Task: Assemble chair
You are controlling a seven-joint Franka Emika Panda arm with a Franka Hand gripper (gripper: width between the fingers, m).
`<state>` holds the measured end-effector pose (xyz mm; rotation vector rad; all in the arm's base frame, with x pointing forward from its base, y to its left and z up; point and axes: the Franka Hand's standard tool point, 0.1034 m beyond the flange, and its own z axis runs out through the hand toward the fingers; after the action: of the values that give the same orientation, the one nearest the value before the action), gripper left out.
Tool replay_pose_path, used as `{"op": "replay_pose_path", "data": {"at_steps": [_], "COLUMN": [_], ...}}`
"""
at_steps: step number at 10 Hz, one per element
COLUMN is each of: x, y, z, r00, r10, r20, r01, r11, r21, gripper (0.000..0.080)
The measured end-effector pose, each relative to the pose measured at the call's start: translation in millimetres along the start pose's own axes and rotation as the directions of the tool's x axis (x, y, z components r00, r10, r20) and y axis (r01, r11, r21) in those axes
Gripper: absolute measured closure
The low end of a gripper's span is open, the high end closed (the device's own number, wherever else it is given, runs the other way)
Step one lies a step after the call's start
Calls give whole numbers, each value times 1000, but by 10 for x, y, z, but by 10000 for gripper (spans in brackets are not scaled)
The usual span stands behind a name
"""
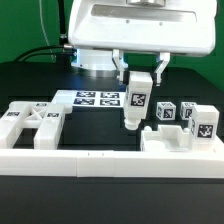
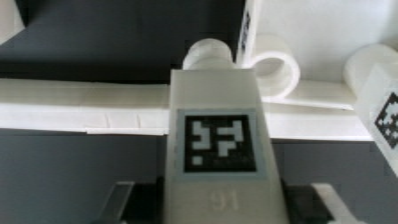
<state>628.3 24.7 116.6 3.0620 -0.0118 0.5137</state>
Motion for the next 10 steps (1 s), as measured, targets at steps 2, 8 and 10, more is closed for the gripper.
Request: {"op": "replay_pose_path", "data": {"at_steps": [2, 8, 10], "x": [128, 66, 46], "y": [-126, -354, -356], "z": [59, 169, 178], "r00": [999, 999, 999], "r10": [36, 11, 5], "r20": [-31, -53, -52], "r01": [-36, -10, -4], "r11": [999, 1000, 1000], "r21": [15, 18, 17], "gripper": [512, 512, 512]}}
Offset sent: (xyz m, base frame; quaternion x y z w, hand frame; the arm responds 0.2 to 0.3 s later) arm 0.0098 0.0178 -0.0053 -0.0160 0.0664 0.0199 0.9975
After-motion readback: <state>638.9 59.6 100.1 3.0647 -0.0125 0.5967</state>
